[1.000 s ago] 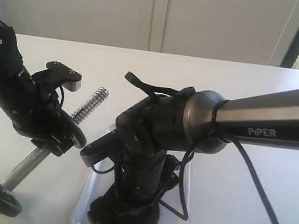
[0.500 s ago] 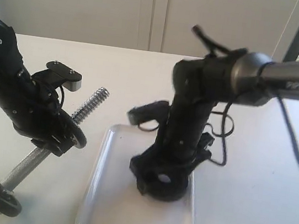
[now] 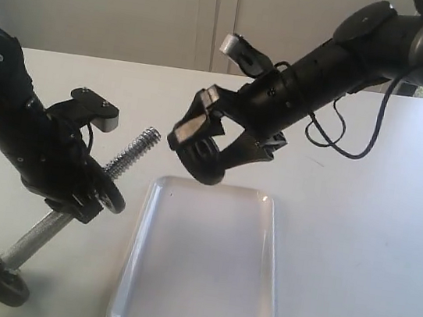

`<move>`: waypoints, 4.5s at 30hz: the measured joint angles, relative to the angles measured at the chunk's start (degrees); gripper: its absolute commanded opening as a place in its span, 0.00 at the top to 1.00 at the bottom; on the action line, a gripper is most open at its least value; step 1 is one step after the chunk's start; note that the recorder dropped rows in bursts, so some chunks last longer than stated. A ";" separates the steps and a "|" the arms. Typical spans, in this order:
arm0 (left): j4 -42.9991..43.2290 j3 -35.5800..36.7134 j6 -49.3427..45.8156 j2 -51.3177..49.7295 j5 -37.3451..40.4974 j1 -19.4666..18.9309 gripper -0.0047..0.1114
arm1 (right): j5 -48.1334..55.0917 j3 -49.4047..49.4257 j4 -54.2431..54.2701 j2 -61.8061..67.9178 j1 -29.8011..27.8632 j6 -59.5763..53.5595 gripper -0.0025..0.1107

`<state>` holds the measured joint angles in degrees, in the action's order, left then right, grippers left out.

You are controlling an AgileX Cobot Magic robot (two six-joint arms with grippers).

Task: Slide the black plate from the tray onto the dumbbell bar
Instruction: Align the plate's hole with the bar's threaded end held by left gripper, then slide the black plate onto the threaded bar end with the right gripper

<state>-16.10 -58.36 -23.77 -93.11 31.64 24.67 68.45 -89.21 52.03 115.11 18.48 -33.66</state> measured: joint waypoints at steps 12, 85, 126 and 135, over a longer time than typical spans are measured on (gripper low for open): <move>-5.27 0.00 -9.22 0.00 1.28 0.00 0.96 | -0.36 -6.55 15.57 11.20 -2.21 -1.43 0.98; -5.78 1.25 -9.11 0.00 -1.55 0.00 0.96 | -1.08 -6.81 15.72 11.04 0.39 -0.88 0.98; -5.05 2.13 -3.50 3.86 -7.39 0.00 0.96 | -1.03 -6.81 22.47 14.01 8.39 -3.02 0.94; -5.05 2.13 -3.50 3.86 -7.50 0.00 0.96 | -1.03 -6.81 23.17 14.37 8.39 -3.02 0.21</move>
<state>-21.15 -56.22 -27.27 -89.25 24.15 24.67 67.42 -96.02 75.21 129.47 26.87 -36.68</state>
